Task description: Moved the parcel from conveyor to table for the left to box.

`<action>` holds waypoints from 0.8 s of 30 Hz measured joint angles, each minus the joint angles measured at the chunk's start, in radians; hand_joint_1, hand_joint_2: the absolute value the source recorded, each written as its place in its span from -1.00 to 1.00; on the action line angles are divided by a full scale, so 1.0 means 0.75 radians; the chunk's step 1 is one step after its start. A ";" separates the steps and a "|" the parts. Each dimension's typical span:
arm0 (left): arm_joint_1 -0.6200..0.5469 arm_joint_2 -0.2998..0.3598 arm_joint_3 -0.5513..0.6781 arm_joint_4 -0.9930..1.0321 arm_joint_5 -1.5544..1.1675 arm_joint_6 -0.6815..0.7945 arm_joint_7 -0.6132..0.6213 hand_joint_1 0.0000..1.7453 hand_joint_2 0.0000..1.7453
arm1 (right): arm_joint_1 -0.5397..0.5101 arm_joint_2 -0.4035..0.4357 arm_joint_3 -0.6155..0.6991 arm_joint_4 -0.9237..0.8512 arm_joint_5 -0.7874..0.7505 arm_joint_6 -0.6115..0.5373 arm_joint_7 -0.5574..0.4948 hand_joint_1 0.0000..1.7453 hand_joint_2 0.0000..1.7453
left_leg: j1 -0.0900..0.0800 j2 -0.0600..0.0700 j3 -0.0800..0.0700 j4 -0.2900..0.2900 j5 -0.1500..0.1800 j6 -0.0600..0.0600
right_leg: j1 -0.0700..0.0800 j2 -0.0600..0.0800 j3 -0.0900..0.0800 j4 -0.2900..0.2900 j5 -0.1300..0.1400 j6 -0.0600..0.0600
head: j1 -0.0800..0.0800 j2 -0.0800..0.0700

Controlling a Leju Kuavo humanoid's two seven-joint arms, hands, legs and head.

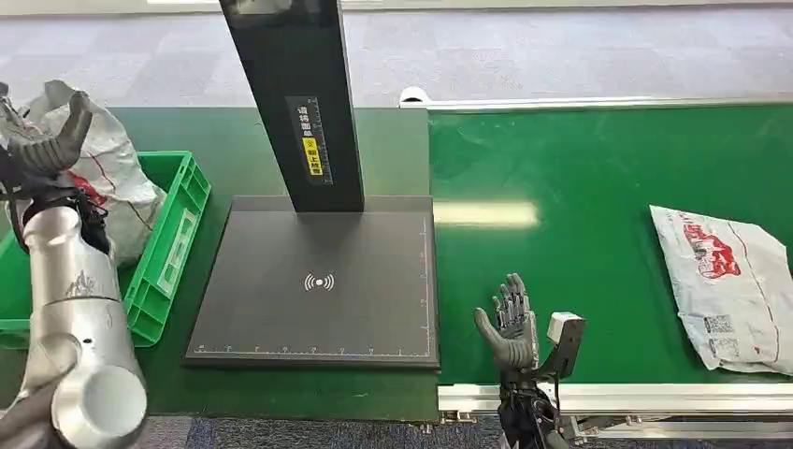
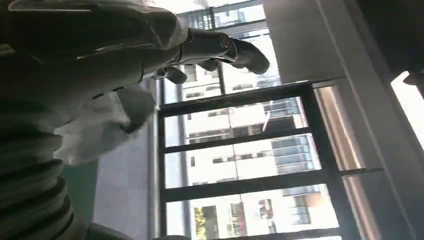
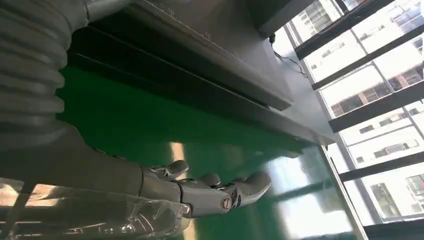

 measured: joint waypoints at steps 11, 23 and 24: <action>0.281 -0.110 -0.253 -0.514 0.100 0.054 -0.063 -1.00 1.00 | 0.000 0.000 -0.016 0.016 -0.001 -0.017 0.003 -1.00 1.00 | 0.000 0.000 0.000 0.000 0.000 0.000 | 0.000 0.000 0.000 0.000 0.000 0.000 | -0.001 0.000; 0.342 -0.120 -0.306 -0.644 0.080 0.141 -0.097 -1.00 1.00 | -0.001 0.000 -0.018 0.020 0.000 -0.018 0.005 -1.00 1.00 | 0.000 0.001 0.000 0.000 0.000 0.000 | 0.000 0.000 -0.001 0.000 0.000 0.000 | -0.001 0.000; 0.379 -0.120 -0.340 -0.692 0.059 0.212 -0.103 -1.00 1.00 | -0.001 -0.001 -0.018 0.022 0.000 -0.023 0.005 -1.00 1.00 | 0.000 0.001 0.000 0.000 0.000 0.000 | 0.000 0.001 -0.001 0.000 0.000 0.000 | -0.001 -0.001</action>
